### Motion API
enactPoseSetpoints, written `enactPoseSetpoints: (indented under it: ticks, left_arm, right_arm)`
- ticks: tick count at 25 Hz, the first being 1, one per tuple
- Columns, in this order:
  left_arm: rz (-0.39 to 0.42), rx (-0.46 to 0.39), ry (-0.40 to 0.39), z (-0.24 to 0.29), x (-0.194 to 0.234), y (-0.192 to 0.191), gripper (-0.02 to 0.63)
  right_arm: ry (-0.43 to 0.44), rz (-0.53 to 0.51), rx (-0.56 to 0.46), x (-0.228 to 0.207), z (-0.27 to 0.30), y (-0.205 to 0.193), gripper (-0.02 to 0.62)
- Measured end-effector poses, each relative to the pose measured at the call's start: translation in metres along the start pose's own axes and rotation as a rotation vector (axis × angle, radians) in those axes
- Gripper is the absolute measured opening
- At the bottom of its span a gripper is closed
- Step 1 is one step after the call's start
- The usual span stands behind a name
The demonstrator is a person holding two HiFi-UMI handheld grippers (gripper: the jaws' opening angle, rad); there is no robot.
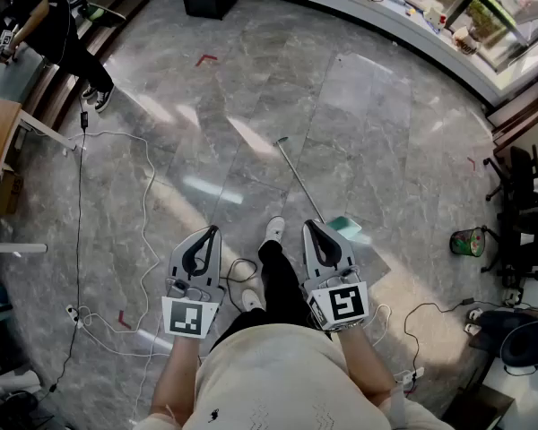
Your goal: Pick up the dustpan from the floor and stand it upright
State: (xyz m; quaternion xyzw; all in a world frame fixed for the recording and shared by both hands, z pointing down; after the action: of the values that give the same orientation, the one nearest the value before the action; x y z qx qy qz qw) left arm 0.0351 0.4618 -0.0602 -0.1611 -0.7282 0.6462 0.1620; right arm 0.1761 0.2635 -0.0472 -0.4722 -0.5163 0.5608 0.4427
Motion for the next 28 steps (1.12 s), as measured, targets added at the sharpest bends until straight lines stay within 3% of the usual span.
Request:
enactPoseSetpoints:
  ticks: [5,11,16,21,28]
  left_arm:
    - [0.024,0.016,-0.066,0.115,0.046,-0.033,0.011]
    - [-0.007,-0.018,-0.074,0.251,0.068,-0.056,0.011]
    - [-0.016,0.077,-0.171,0.321,0.087,-0.096,0.011]
    - [-0.074,0.150,-0.258,0.386,0.108,-0.185,0.011]
    - [-0.048,0.164,-0.400,0.458,0.139,-0.349,0.011]
  right_arm:
    - [0.012,-0.004,0.038,-0.076,0.112,-0.015,0.017]
    - [-0.005,0.016,0.111,-0.171,0.211,-0.041,0.017]
    - [-0.045,0.029,0.249,-0.220,0.283,-0.083,0.017]
    - [-0.071,0.069,0.425,-0.268,0.341,-0.170,0.017]
    - [-0.055,0.072,0.664,-0.314,0.417,-0.359,0.018]
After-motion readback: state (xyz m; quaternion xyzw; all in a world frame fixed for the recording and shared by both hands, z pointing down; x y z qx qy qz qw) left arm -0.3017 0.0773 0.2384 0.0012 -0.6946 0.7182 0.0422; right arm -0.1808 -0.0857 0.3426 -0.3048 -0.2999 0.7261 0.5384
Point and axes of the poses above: the fingertips, and each gripper's own axes: z forward along the fingers, x to its left, y out of its top, the point moved 9 cm from there along -z, backward along the fingers, and after that the axes turned 11 degrees about -x, right-handed, at the moved point
